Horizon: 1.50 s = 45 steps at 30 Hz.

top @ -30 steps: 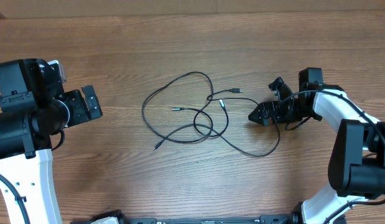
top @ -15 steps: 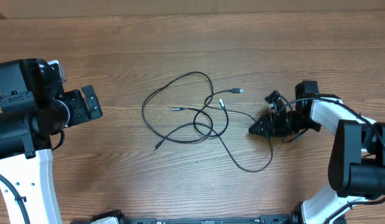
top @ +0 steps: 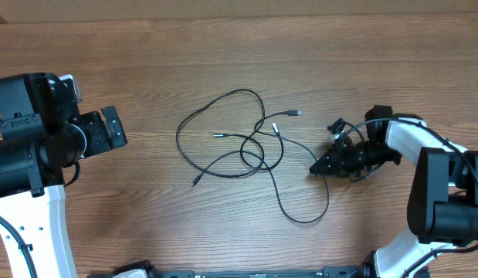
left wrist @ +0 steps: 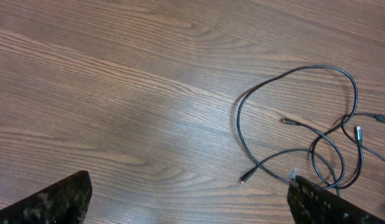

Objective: Untangle cables
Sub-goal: 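Pull the grasped cable rightward off the table with the right gripper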

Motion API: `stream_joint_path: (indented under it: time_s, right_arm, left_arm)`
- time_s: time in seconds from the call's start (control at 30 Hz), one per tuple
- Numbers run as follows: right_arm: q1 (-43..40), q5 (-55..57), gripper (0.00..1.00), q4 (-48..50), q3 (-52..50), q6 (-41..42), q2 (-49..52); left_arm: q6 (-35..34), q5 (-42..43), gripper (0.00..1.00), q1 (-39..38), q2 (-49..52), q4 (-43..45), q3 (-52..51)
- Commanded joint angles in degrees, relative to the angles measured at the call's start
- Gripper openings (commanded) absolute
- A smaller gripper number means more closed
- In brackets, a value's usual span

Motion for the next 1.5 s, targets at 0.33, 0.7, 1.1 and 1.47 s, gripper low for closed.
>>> stream_joint_path:
  time_s: [0.33, 0.7, 1.1, 1.47]
  right_arm:
    - [0.00, -1.77, 0.04, -26.56, 36.79, -0.09, -2.60]
    - [0.00, 11.54, 0.04, -33.40, 71.80, 9.60, -2.99]
    - [0.00, 26.91, 0.04, -29.05, 99.95, 16.74, -2.99]
    - [0.00, 46.77, 0.04, -20.31, 104.35, 16.74, -2.86]
  left_arm:
    - [0.02, -0.37, 1.00, 0.31, -0.63, 0.11, 0.48]
    - [0.02, -0.37, 1.00, 0.31, -0.63, 0.11, 0.48]
    - [0.02, -0.37, 1.00, 0.31, -0.63, 0.11, 0.48]
    - [0.02, -0.37, 1.00, 0.31, -0.63, 0.11, 0.48]
